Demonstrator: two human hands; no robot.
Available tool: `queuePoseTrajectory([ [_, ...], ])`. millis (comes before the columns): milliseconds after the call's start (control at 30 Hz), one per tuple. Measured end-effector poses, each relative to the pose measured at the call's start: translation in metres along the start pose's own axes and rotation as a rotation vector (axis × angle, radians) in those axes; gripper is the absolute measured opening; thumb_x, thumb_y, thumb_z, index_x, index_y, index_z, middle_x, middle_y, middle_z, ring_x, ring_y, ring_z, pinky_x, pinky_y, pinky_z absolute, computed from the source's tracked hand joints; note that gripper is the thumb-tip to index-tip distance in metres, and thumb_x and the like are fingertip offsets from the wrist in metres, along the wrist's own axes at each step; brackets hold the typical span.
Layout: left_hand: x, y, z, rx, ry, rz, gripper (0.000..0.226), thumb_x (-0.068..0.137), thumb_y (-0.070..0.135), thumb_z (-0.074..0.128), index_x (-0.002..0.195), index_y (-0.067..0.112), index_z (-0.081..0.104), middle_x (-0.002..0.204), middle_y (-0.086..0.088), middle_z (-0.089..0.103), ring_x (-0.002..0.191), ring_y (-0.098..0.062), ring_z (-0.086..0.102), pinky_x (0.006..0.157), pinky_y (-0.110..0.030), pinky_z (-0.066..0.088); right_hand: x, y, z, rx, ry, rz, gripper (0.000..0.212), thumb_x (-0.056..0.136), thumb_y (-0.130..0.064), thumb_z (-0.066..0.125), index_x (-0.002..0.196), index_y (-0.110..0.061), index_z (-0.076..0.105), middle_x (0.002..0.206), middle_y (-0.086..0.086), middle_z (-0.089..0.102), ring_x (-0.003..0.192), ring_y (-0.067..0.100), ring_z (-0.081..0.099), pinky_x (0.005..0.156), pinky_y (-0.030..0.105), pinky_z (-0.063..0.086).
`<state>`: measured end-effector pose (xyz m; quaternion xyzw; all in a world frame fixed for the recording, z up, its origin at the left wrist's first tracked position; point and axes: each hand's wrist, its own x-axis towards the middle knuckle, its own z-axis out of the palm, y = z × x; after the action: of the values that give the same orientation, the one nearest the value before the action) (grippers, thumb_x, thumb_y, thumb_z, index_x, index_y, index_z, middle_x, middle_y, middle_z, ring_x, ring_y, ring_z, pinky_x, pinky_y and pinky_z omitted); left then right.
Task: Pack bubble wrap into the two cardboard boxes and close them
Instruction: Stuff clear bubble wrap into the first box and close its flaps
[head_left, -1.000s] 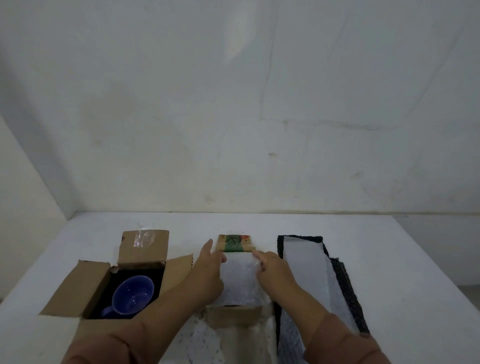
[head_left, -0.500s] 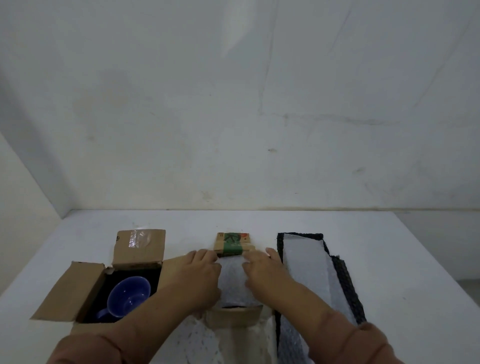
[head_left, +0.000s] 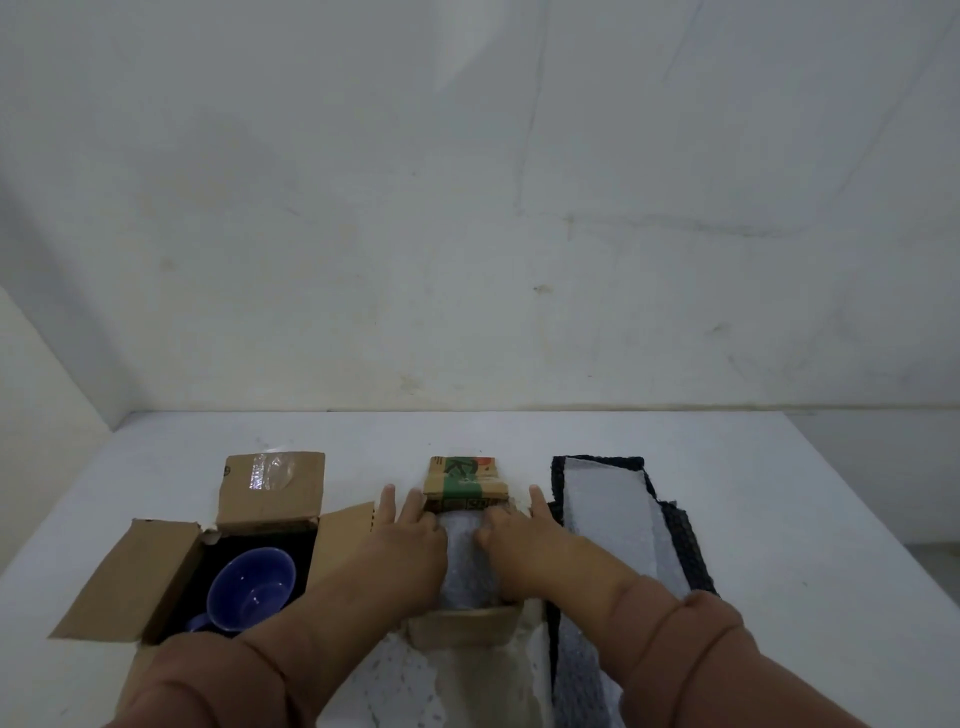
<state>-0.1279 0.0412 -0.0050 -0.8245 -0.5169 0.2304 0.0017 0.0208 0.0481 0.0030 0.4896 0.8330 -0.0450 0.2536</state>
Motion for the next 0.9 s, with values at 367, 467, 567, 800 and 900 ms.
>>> queuePoseTrajectory([
  [367, 0.013, 0.015, -0.009, 0.055, -0.203, -0.055, 0.069, 0.09, 0.046, 0.051, 0.148, 0.017, 0.028, 0.158, -0.005, 0.021, 0.145, -0.038, -0.016, 0.103, -0.071, -0.017, 0.014, -0.019, 0.004, -0.01, -0.049, 0.093, 0.079, 0.088, -0.024, 0.056, 0.149, -0.011, 0.006, 0.148, 0.018, 0.024, 0.135, 0.04, 0.028, 0.112, 0.062, -0.004],
  [467, 0.014, 0.011, -0.002, 0.02, -0.173, -0.048, 0.066, 0.09, 0.04, 0.051, 0.147, 0.014, 0.03, 0.156, -0.006, 0.025, 0.145, -0.036, -0.017, 0.101, -0.071, -0.019, 0.012, -0.014, 0.008, 0.081, -0.045, 0.067, 0.082, 0.086, -0.017, 0.058, 0.149, -0.01, 0.006, 0.145, 0.017, 0.025, 0.133, 0.038, 0.031, 0.113, 0.061, -0.001],
  [567, 0.012, 0.003, 0.004, -0.079, -0.102, -0.032, 0.063, 0.09, 0.033, 0.051, 0.146, 0.012, 0.03, 0.154, -0.006, 0.027, 0.146, -0.033, -0.015, 0.103, -0.07, -0.018, 0.001, 0.001, 0.004, 0.36, -0.031, -0.001, 0.082, 0.084, -0.015, 0.062, 0.149, -0.014, 0.011, 0.149, 0.011, 0.02, 0.137, 0.033, 0.026, 0.118, 0.052, 0.005],
  [800, 0.002, 0.012, -0.019, -0.194, -0.072, -0.032, 0.057, 0.086, 0.013, 0.05, 0.141, 0.01, 0.037, 0.148, -0.009, 0.032, 0.147, -0.033, -0.002, 0.114, -0.063, -0.009, -0.042, 0.049, 0.024, 0.915, 0.285, 0.247, 0.049, 0.09, -0.007, 0.051, 0.138, -0.013, 0.044, 0.145, 0.008, 0.04, 0.132, 0.02, 0.04, 0.106, 0.022, 0.029],
  [900, 0.002, 0.042, -0.025, -0.369, 0.111, 0.072, 0.053, 0.089, 0.014, 0.048, 0.142, 0.015, 0.038, 0.147, -0.007, 0.035, 0.141, -0.028, 0.022, 0.117, -0.045, 0.018, -0.054, 0.061, 0.057, 0.949, 0.185, 0.383, 0.044, 0.093, -0.012, 0.05, 0.136, -0.014, 0.045, 0.145, 0.009, 0.042, 0.13, 0.022, 0.043, 0.105, 0.024, 0.033],
])
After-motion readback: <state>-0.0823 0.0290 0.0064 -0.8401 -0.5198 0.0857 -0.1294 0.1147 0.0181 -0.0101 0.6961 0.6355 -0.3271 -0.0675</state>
